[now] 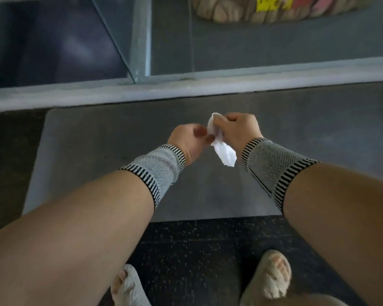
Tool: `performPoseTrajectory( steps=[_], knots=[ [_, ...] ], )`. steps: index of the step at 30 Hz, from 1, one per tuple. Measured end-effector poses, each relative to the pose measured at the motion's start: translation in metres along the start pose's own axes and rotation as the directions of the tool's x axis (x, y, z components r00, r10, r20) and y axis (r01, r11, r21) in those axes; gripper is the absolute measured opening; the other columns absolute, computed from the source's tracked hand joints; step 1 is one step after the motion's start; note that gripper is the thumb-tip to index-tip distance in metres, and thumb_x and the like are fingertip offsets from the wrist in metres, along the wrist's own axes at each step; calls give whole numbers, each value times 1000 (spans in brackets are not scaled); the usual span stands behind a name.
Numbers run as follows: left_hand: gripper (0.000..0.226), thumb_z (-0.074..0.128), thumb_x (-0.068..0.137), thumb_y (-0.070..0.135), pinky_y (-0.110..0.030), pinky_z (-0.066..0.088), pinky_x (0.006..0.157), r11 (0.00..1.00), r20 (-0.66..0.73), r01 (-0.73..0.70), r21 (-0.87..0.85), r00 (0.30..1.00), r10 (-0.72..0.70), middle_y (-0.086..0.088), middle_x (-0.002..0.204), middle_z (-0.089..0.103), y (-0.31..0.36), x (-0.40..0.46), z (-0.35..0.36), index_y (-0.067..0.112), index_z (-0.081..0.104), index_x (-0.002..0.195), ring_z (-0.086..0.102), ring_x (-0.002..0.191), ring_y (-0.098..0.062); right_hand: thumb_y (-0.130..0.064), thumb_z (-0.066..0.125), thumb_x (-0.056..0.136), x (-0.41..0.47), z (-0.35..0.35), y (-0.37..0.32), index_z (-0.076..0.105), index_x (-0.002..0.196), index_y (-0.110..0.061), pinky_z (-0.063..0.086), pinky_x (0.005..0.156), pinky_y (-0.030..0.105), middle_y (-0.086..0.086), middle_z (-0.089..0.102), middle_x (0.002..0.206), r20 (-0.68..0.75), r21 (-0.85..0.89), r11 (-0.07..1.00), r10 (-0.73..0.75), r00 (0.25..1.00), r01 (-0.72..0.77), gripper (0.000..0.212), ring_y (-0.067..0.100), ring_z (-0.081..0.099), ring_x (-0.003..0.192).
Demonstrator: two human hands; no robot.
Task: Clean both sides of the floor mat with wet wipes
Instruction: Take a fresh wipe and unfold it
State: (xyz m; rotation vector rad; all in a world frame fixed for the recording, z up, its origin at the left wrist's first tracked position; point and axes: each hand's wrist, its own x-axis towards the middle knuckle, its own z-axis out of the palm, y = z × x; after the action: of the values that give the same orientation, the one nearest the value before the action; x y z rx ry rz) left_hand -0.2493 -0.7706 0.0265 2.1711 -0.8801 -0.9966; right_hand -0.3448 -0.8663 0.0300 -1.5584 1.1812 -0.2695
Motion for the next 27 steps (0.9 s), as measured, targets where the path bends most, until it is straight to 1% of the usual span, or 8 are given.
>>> performPoseTrajectory(
  steps=[3,7,10,15,18,20,23,27],
  knots=[
    [7,65,89,24,-19,40,69,1000,-26,17,-19,1000,-17,9,76,64,82,-32,-17,21,67,83,60,79,-12,-35,63,84,-34,-72,-49,64,69,-1,40,53,25,4,51,57,-11,-9,1000,-6,1000,6,37,16,45,53],
    [7,63,90,19,-5,39,55,999,-41,-31,-31,999,30,10,72,63,187,-74,-32,18,66,83,55,61,3,-38,57,89,-80,-154,-93,61,62,-14,39,50,21,-4,55,54,-100,-21,1000,8,995,-10,36,12,47,50],
    [15,64,90,32,-17,41,61,999,114,-43,-28,992,46,10,73,63,253,-105,-28,18,64,85,55,63,0,-39,55,89,-109,-201,-118,50,57,-16,40,55,25,-5,50,54,-157,-32,999,14,988,-19,40,14,46,54],
    [16,70,87,30,-11,45,55,995,207,-1,-97,978,21,11,61,65,342,-144,-14,23,65,73,60,60,-2,-41,57,87,-144,-286,-163,47,53,-20,36,51,23,-9,48,51,-195,-112,991,-94,976,73,41,9,45,51],
    [14,68,89,24,-39,57,78,962,222,90,-259,974,-31,-8,81,71,388,-158,-6,16,69,78,65,76,-21,-45,63,82,-160,-336,-178,54,56,-19,41,47,21,-12,53,47,-194,63,996,-42,980,55,38,5,48,46],
    [14,64,93,24,-46,58,80,893,212,162,-421,974,-76,-14,86,71,414,-162,-1,13,68,83,66,80,-28,-52,62,81,-170,-360,-182,66,73,-20,47,58,22,-10,68,64,-92,275,961,63,994,-35,34,6,62,58],
    [23,58,96,31,-37,59,63,767,234,259,-588,961,-146,-7,71,67,444,-161,0,14,66,83,66,66,-25,-63,52,81,-180,-385,-176,68,95,-18,50,79,36,3,74,85,68,422,877,223,972,-231,50,19,71,83],
    [36,49,99,40,-29,52,53,675,412,392,-626,900,-141,-7,63,60,464,-159,-2,12,63,83,59,54,-20,-58,49,87,-189,-401,-169,68,107,-21,44,87,39,-5,69,106,-24,430,864,298,954,-260,46,15,59,104]
  ],
)
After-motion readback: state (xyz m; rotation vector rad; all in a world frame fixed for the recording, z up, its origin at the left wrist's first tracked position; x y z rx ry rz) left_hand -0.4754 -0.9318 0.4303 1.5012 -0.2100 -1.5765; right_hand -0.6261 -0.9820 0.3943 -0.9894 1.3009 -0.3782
